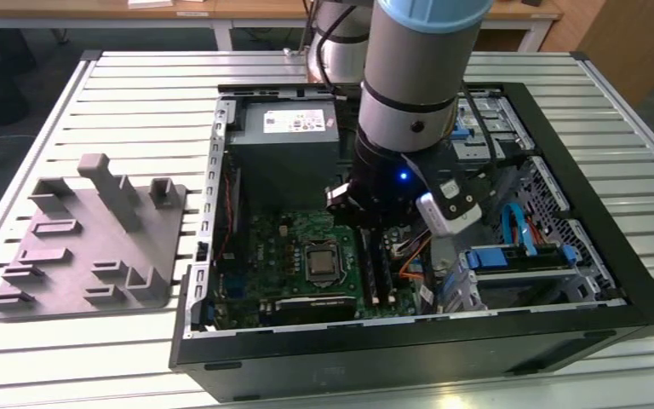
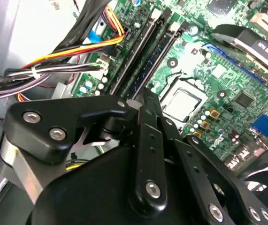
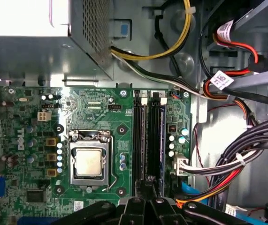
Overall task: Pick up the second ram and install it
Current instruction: 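Press down the second ram until it locks into place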
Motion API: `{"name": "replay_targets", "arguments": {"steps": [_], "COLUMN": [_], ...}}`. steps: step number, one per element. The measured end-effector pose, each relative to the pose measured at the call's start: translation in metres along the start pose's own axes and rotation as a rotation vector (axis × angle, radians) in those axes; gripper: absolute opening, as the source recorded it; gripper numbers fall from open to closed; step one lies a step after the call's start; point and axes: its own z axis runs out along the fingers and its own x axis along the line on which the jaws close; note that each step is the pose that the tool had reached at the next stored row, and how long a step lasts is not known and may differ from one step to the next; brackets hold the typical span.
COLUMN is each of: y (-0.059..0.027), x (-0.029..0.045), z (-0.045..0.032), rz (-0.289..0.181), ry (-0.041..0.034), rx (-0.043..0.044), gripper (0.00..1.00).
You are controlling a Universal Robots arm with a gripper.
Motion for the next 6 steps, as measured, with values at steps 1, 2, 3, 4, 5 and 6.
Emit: {"name": "replay_targets", "arguments": {"steps": [1,2,3,4,5,6], "y": [0.0,0.0,0.0,0.0,0.0,0.0], "x": [0.0,0.0,0.0,0.0,0.0,0.0], "z": [0.0,0.0,-0.0001,-0.0002,-0.0002,-0.0002], "rz": [0.0,0.0,0.0,0.0,0.0,0.0], "ry": [-0.0001,-0.0001,0.0,0.0,0.0,0.0], "rx": [-0.0001,-0.0001,0.0001,0.0001,0.0001,0.0001], "gripper": [0.1,0.1,0.1,0.1,0.1,0.1]}}
